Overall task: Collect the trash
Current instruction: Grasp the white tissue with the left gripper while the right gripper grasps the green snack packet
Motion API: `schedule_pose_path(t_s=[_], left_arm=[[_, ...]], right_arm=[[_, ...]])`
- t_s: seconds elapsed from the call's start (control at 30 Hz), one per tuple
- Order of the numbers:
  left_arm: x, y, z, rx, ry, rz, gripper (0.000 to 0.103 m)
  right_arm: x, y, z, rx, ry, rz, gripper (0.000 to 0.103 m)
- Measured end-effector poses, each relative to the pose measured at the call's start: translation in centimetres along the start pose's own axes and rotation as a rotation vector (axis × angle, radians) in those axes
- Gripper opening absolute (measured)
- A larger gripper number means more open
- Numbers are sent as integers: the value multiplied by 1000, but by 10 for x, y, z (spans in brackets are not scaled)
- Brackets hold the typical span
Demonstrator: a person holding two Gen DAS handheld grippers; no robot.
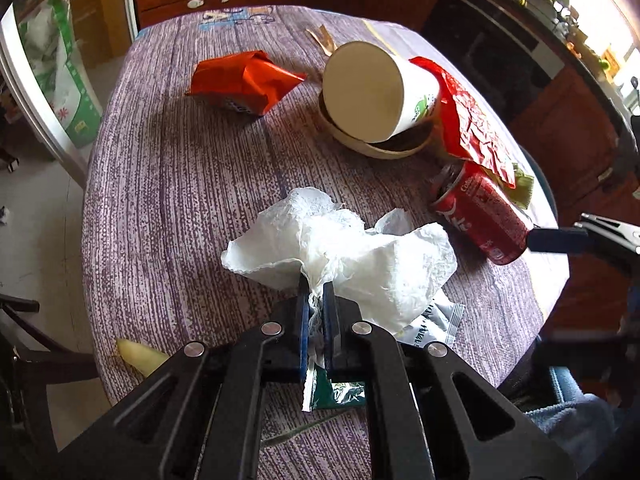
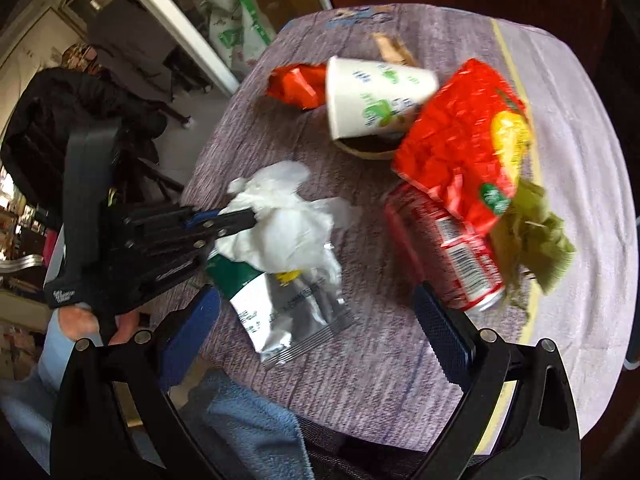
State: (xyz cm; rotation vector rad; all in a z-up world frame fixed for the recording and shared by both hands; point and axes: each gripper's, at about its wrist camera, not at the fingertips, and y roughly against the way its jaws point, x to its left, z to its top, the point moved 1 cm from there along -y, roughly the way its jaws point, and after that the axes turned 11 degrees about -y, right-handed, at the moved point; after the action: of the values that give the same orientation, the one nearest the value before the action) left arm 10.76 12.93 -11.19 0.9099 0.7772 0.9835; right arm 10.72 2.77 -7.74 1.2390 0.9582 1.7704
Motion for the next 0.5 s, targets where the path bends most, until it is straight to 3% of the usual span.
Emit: schedule_pose_path(t_s=[0.17,0.3,0.4,0.5], left_arm=[[5,-3,6,-1,-9,-22,6],[15,-4,3,4,-1,-42,6],[22,-5,-4,8,20,-78,7],[32,-9,-7,17,30,-85,8]], right_arm=[[31,-42,-9,114,111,-10,93],[35,-67,-7,162,113,-39,93],[43,-83,-9,185,136,-59,93],[60,-89,-12,136,219,-89,94]])
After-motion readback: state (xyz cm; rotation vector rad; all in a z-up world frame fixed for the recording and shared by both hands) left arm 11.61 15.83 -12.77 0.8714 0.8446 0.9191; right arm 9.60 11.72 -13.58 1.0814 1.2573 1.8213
